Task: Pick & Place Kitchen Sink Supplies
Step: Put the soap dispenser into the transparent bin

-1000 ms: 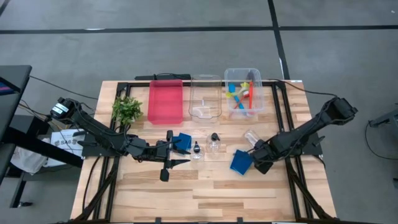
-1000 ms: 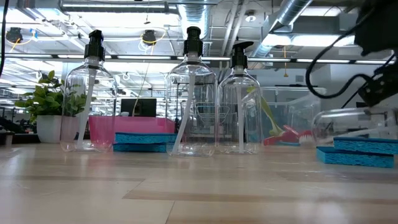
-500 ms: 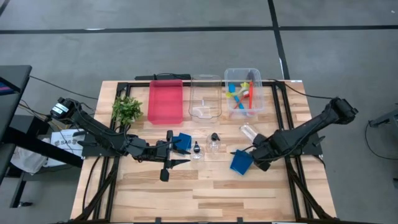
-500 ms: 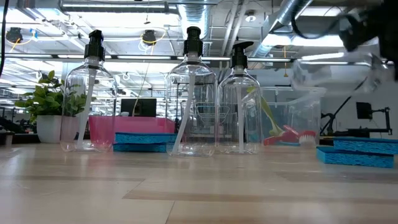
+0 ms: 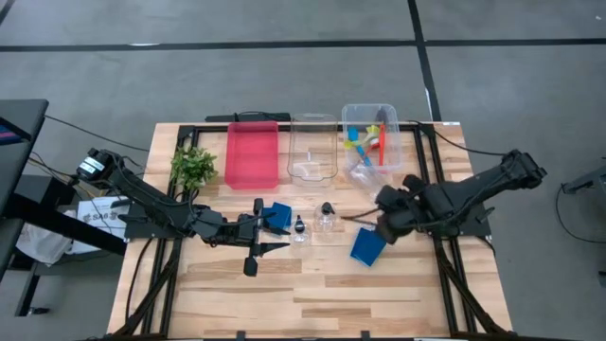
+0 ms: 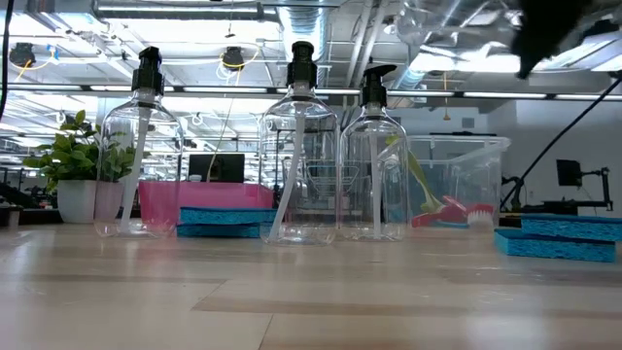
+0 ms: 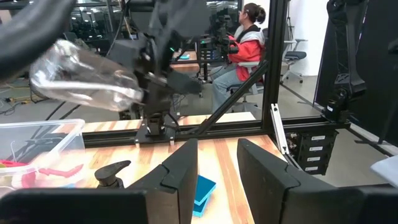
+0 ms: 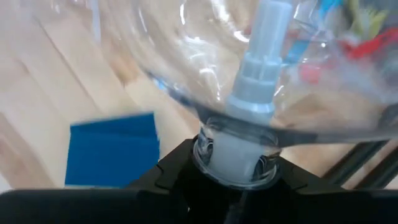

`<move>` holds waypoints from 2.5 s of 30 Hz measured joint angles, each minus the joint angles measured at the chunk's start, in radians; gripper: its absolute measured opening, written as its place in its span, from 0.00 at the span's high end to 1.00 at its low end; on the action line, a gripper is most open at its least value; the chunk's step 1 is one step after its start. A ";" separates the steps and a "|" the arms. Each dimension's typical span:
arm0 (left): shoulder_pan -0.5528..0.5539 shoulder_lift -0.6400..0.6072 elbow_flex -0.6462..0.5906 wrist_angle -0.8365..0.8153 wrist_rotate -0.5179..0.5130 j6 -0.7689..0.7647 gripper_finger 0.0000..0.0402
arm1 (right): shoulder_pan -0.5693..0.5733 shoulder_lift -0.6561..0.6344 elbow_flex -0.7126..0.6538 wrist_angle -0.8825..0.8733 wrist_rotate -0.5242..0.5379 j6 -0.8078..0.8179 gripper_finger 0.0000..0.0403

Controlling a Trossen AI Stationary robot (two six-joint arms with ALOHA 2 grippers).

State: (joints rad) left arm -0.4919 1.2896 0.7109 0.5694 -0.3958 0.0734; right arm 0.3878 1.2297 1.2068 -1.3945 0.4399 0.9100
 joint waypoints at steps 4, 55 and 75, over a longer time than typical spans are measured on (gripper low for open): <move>0.000 0.000 0.000 0.000 0.000 0.000 0.71 | -0.088 0.000 0.042 0.063 0.035 -0.173 0.70; 0.003 0.061 -0.001 0.060 -0.023 -0.056 0.71 | -0.697 0.252 0.084 0.787 0.311 -2.001 0.70; 0.003 0.062 -0.001 0.060 -0.023 -0.056 0.71 | -0.656 0.440 0.188 0.808 0.453 -2.365 0.65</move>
State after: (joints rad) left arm -0.4892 1.3514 0.7101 0.6292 -0.4183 0.0177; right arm -0.2684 1.6696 1.3946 -0.5869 0.8932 -1.4547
